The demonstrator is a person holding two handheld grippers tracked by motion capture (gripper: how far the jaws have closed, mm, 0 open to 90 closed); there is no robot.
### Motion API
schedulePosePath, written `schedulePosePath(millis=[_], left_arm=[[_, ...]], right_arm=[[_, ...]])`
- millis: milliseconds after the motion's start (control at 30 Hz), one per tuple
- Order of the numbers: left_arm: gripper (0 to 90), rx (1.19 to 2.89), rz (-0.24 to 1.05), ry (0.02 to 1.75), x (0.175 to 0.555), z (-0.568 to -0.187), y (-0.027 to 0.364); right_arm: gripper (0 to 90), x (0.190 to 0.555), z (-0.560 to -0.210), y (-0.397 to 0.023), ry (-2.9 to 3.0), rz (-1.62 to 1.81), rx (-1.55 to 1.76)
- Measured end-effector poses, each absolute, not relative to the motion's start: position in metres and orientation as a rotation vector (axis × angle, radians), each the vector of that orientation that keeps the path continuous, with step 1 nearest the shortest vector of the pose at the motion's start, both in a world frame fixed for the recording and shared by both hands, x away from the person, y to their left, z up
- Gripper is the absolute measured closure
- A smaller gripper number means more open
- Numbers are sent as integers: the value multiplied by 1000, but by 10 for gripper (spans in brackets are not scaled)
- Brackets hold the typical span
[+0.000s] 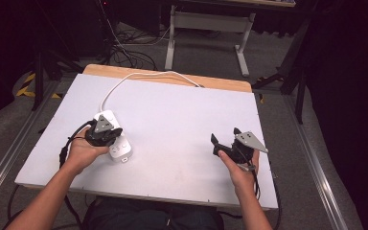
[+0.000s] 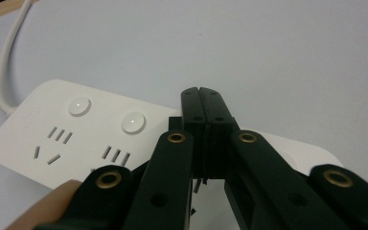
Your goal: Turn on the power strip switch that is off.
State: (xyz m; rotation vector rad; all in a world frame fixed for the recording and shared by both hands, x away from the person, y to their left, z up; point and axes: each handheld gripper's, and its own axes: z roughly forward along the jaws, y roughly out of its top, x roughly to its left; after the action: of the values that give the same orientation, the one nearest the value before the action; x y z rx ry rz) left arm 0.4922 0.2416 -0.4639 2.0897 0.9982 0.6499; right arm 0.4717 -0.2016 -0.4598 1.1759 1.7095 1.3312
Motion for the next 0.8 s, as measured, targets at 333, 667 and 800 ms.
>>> schedulePosePath(millis=[333,667,800], left_arm=[[900,2112,638,1008,493,-467,242],[900,2099,621,1021,494,-468,242],[900,2095,628,1023,493,-468,241]], right_arm=[[99,472,-460,-202,1708,1334,1176],[100,471,-460,-201,1711,1332,1174],[100,471,-460,-201,1712,1333,1173]])
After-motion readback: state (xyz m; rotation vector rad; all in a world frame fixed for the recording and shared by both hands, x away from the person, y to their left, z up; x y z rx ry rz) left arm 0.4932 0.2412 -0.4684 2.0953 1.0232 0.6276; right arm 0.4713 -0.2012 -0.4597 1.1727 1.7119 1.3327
